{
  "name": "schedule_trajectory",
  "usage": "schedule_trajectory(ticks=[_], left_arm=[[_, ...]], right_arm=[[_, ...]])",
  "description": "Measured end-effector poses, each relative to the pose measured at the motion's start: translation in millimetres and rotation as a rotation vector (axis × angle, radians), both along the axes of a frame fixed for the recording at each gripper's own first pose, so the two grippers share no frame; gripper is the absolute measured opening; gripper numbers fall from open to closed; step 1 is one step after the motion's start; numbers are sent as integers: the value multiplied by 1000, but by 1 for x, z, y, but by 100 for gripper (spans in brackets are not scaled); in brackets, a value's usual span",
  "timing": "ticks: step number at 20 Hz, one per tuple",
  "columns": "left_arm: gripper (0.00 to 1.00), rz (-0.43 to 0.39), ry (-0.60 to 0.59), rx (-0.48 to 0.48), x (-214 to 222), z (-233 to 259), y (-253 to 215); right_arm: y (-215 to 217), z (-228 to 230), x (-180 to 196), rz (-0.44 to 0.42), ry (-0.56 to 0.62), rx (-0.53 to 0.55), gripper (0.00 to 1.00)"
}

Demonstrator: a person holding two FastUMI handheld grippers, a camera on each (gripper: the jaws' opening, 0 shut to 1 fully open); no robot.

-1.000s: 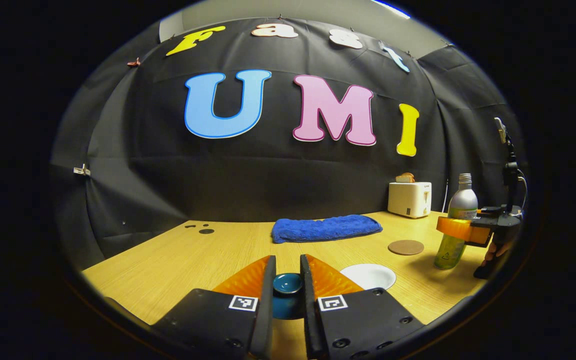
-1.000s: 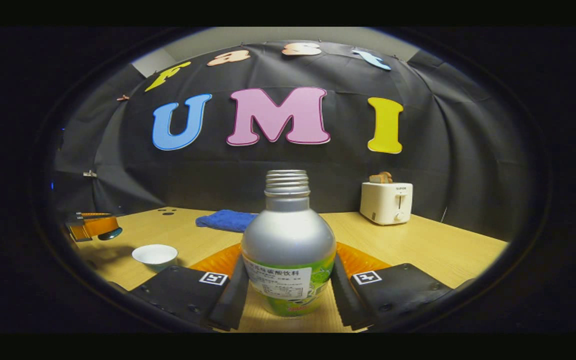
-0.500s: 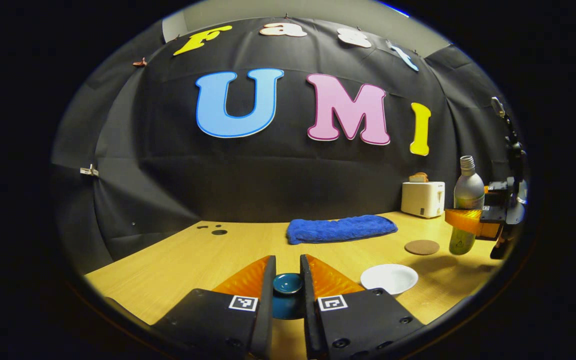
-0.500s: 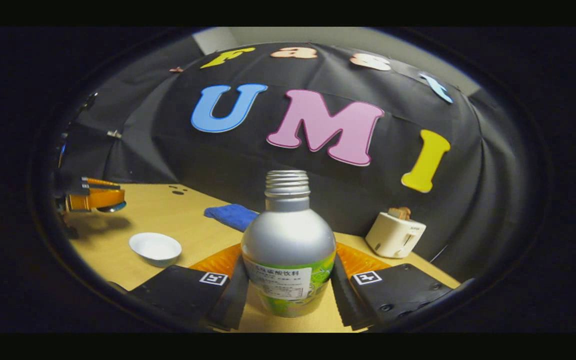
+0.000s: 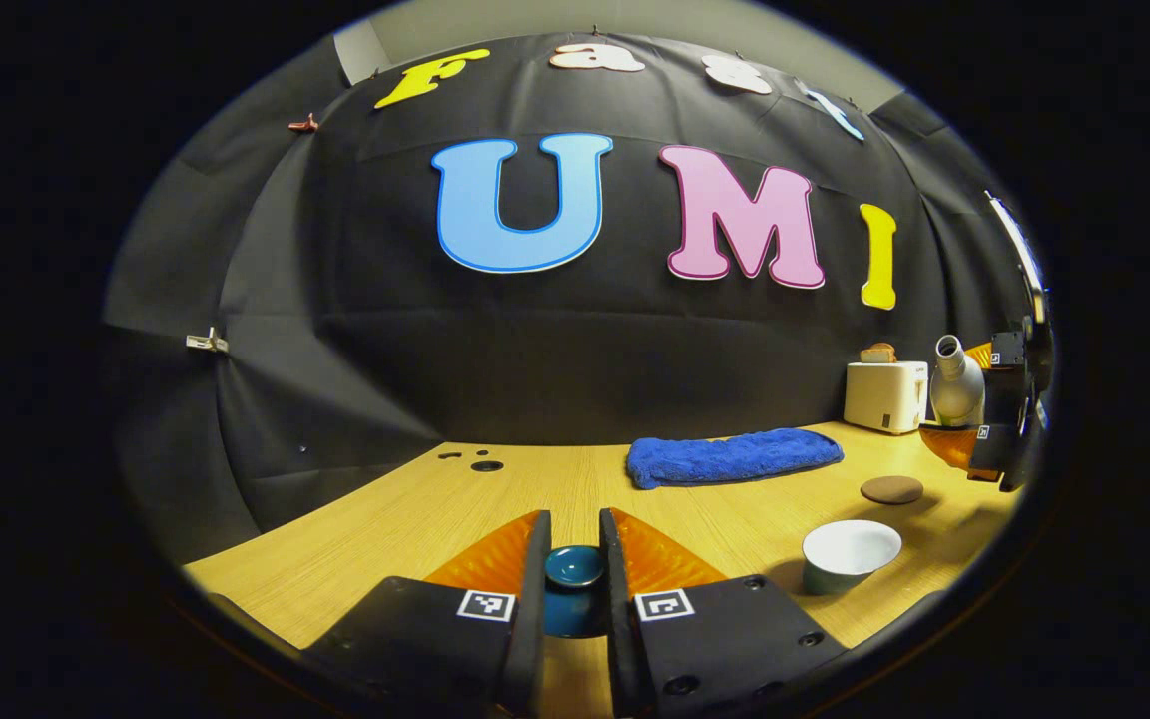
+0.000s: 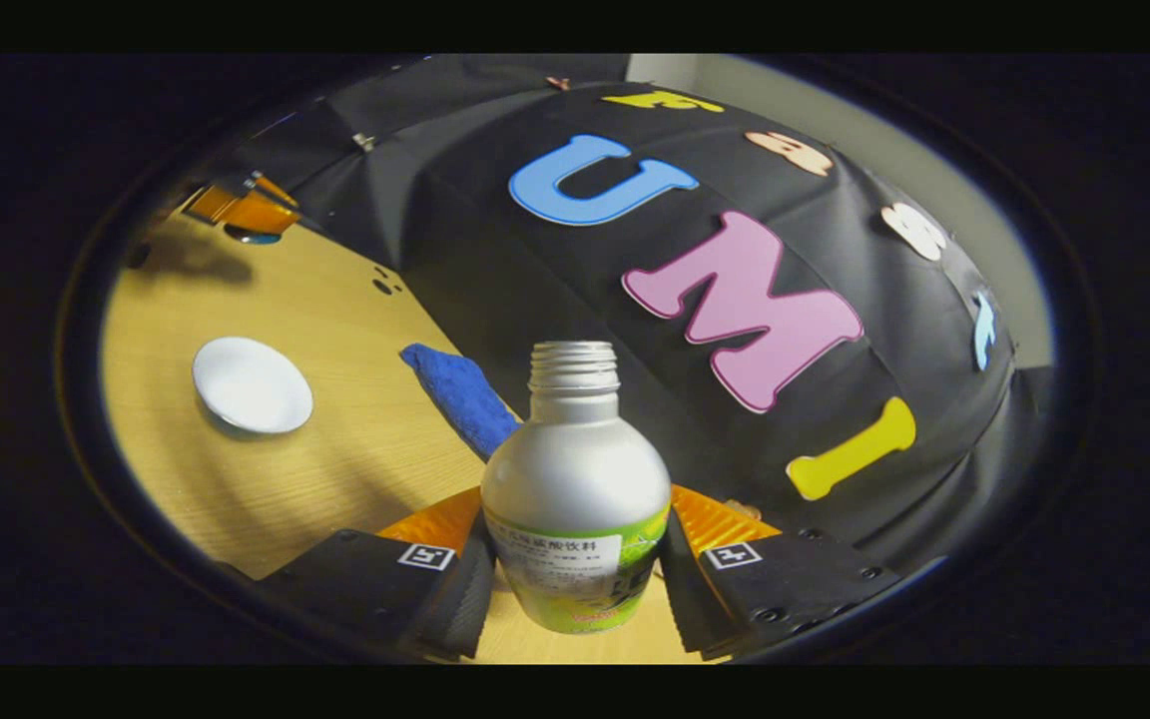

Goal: Open the teacup lid with one hand, grasp the water bottle and pour water into the teacup with the other hand; after pouring, place the water bottle on the coaster and then close the teacup lid.

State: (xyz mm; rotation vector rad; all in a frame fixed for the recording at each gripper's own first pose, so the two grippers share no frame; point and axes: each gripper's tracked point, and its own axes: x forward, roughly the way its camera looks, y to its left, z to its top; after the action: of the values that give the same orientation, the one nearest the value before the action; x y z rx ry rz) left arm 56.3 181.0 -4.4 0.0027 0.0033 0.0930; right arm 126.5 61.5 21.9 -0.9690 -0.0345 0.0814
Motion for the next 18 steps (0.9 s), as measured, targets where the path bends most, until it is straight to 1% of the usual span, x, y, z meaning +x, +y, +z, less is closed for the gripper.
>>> schedule_trajectory(ticks=[3, 7, 8, 9, 13, 18], left_arm=[[30, -8, 0, 0, 0, 1, 0], [30, -9, 0, 0, 1, 0, 0], [29, -9, 0, 0, 1, 0, 0], [30, -11, 1, -1, 0, 0, 0], [31, -15, 1, -2, 2, -1, -1], [30, -15, 2, -2, 2, -1, -1]], right_arm=[[15, -3, 11, 33, -15, -121, 75], [28, -19, 16, 82, -2, -261, 75], [29, -24, 17, 87, 7, -279, 72], [31, -30, 19, 93, 19, -292, 75], [39, -32, 20, 119, 5, -383, 75], [44, -51, 18, 155, 32, -490, 75]])
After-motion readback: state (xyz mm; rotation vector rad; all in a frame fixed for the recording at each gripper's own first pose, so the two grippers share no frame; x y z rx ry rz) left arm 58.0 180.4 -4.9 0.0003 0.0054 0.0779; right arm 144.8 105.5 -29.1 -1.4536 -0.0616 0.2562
